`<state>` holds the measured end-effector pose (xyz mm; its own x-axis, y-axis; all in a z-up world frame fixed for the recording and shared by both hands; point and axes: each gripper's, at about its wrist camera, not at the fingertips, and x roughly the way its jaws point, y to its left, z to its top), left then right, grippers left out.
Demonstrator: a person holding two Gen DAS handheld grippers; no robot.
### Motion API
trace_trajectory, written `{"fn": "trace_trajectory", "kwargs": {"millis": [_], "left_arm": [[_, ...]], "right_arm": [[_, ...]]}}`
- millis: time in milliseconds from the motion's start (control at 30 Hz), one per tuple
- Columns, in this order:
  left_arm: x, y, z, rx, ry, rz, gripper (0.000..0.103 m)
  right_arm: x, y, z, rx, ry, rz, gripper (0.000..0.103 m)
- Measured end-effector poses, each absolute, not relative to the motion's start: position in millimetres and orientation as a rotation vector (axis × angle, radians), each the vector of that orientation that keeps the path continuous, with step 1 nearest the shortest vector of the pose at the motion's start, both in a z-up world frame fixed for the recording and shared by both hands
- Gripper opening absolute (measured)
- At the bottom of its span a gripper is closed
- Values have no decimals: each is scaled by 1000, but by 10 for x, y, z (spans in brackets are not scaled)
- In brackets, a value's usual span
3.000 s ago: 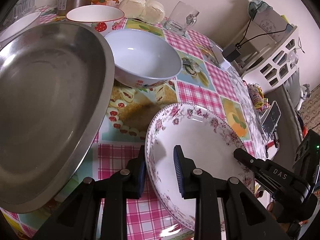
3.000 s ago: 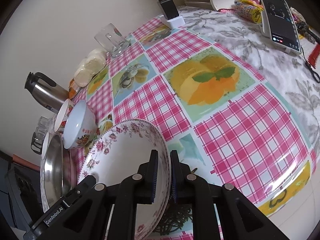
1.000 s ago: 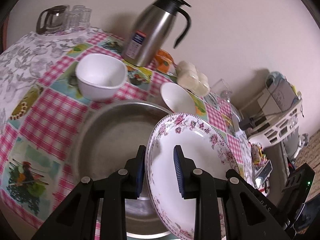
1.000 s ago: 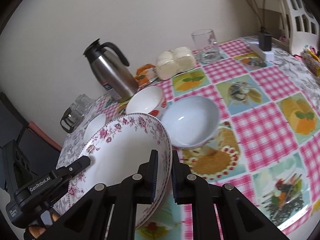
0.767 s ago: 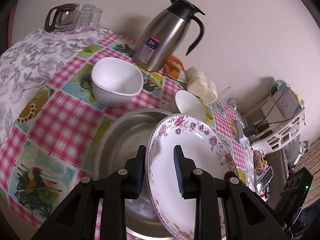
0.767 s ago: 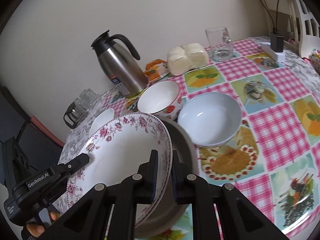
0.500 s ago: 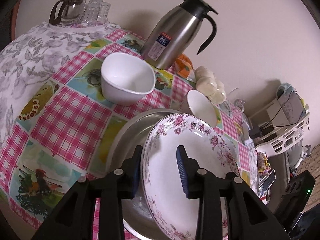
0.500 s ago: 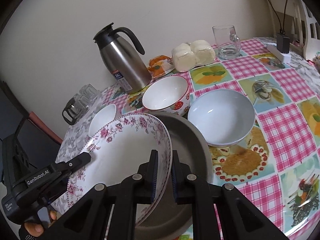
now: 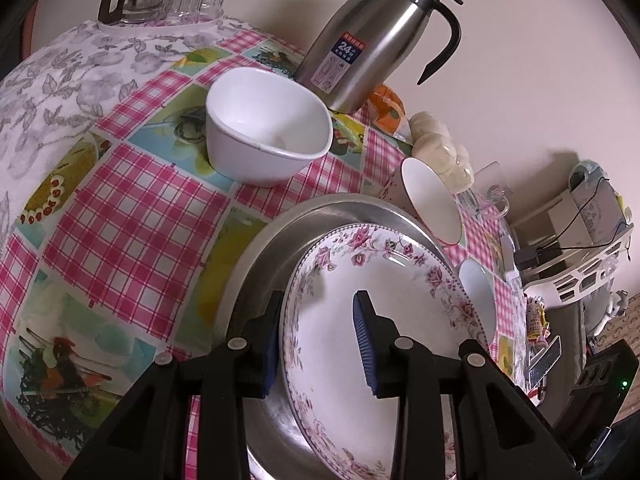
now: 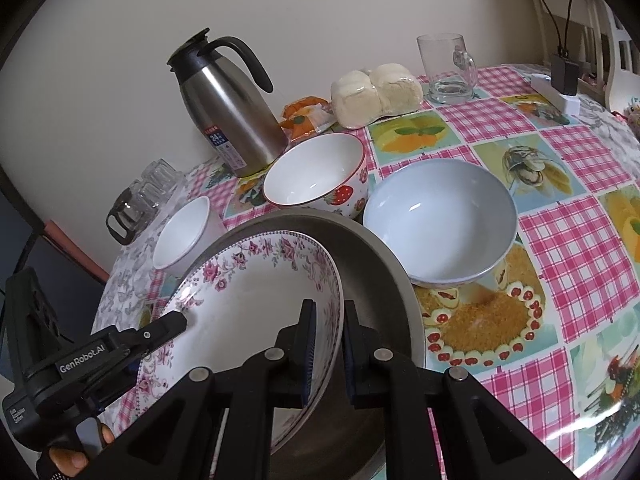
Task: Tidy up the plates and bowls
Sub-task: 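Lower the floral plate into the steel basin with both tools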
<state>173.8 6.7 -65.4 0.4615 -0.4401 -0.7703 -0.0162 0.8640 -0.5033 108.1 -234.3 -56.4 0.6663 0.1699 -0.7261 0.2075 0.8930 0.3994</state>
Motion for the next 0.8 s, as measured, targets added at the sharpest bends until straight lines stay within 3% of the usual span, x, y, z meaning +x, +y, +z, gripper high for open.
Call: {"fn": "trace_trajectory", "kwargs": {"millis": [800], "left_arm": [[1757, 7, -734, -443, 1091, -241, 34]], "right_arm": [[1142, -2340, -773, 436, 922, -53, 13]]}}
